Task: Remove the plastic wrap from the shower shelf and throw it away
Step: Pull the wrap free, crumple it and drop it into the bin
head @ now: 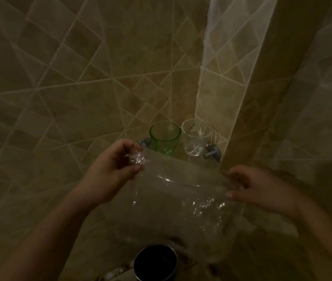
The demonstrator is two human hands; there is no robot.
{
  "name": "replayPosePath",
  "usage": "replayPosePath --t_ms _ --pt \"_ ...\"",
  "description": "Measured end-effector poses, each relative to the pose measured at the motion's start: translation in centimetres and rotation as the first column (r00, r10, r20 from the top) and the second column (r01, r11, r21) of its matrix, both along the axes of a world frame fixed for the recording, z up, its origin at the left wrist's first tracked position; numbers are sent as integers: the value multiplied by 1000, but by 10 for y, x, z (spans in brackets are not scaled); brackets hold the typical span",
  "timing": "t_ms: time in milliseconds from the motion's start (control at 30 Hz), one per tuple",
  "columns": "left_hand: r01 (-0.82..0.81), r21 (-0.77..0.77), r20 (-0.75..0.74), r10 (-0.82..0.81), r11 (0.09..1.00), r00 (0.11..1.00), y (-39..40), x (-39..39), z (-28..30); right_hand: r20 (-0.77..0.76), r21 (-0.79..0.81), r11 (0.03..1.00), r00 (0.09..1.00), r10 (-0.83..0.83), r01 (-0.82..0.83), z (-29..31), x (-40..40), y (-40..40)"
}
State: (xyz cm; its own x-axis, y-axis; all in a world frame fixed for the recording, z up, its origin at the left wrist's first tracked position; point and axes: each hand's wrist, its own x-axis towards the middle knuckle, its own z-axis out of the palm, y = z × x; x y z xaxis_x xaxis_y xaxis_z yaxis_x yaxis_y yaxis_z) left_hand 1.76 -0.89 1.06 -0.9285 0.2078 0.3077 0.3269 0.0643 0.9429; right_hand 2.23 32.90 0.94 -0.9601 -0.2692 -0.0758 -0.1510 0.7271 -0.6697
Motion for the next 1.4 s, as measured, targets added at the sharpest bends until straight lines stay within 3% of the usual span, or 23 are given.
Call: replayPosePath --t_ms 67,200,300,367,400,467,533,567,633,700,867,1067,1133,1300,1367,1400 --pt "55 -54 -54 -58 997 997 3 0 12 -24 11 1000 1000 -11 11 4 2 -17" --pt "100 -177 -88 -117 979 989 4 0 31 -70 -100 982 985 156 -162 -2 4 -65" --pt "-263 -239 -270 196 935 943 -7 5 26 -49 -341 931 992 121 -130 -17 4 -81" --pt "-562 -171 -373 475 809 797 -15 19 8 -14 -482 875 999 46 -47 -25 4 -82" --pt "-639 -130 -372 560 758 740 -18 29 -6 18 -553 833 1000 15 -3 -29 4 -80" --pt "-649 -150 -220 615 745 757 -21 47 -41 70 -645 762 997 -20 60 -38 6 -75" --pt "-465 -139 189 485 874 854 -18 62 -69 117 -689 718 993 -23 98 -48 8 -73" --pt "-350 -5 397 323 937 859 -15 69 -78 152 -712 692 988 -17 121 -51 9 -73" --pt "-241 295 593 21 925 805 -10 77 -94 227 -740 651 974 4 170 -59 12 -76" --pt "-219 391 631 -87 894 771 -6 82 -102 266 -733 658 963 46 171 -67 17 -81" --pt "-167 266 587 -22 949 809 -12 89 -94 315 -717 683 940 135 142 -75 27 -95" --pt "-166 324 554 -45 931 831 -46 93 -93 265 -634 768 958 107 89 -65 33 -102" --pt "-137 352 516 -70 926 854 -51 96 -88 274 -675 730 955 111 109 -62 39 -109" --pt "-145 479 481 -121 866 868 -66 115 -81 339 -860 473 908 247 193 -67 61 -127" --pt "-161 501 508 -138 851 850 -79 123 -87 369 -852 482 887 279 203 -72 70 -132" --pt "-180 514 540 -153 839 828 -85 128 -90 385 -822 535 883 268 196 -76 75 -134"
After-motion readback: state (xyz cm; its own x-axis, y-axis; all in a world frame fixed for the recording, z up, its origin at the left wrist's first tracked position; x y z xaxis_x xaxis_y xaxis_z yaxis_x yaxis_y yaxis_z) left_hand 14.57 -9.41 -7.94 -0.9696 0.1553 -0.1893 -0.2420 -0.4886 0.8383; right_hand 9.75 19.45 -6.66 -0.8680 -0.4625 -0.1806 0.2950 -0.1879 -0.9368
